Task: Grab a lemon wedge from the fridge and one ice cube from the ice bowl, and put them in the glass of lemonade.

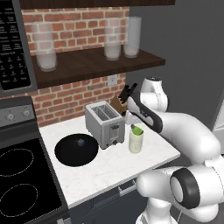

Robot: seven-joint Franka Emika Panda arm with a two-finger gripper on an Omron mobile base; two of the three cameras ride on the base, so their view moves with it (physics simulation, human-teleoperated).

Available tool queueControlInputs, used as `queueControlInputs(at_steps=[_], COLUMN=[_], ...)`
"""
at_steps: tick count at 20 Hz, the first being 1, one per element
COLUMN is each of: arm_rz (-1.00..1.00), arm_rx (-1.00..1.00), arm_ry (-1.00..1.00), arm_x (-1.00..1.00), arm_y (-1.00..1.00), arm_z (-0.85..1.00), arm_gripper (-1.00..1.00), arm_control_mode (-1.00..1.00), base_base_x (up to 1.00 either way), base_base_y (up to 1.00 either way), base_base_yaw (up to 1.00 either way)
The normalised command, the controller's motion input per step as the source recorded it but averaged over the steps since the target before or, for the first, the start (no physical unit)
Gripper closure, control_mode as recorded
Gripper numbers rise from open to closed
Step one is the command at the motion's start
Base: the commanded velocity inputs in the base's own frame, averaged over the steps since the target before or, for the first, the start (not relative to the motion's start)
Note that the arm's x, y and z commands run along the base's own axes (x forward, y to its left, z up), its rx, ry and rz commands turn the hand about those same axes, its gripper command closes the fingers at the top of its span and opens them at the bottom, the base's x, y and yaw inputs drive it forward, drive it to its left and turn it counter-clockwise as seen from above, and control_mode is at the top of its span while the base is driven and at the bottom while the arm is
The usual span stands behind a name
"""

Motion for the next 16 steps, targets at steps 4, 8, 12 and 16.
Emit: queueControlInputs(at_steps=[4,8,12,16], arm_rz=[-0.01,0.00,0.00,0.00], arm_rx=[0.08,0.06,0.03,0.03], arm_ry=[-0.10,-0.12,-0.05,0.00], arm_x=[-0.55,-0.90,-0.94,-0.55], arm_y=[-0.01,0.00,0.00,0.01], arm_z=[0.13,0.07,0.05,0.37], arm_gripper=[-1.00,-1.00,-1.00,-1.00], arm_control_mode=[-1.00,-1.00,-1.00,-1.00], base_base_x=[0.00,0.00,0.00,0.00], base_base_y=[0.00,0.00,0.00,0.00], base_base_yaw=[0.00,0.00,0.00,0.00])
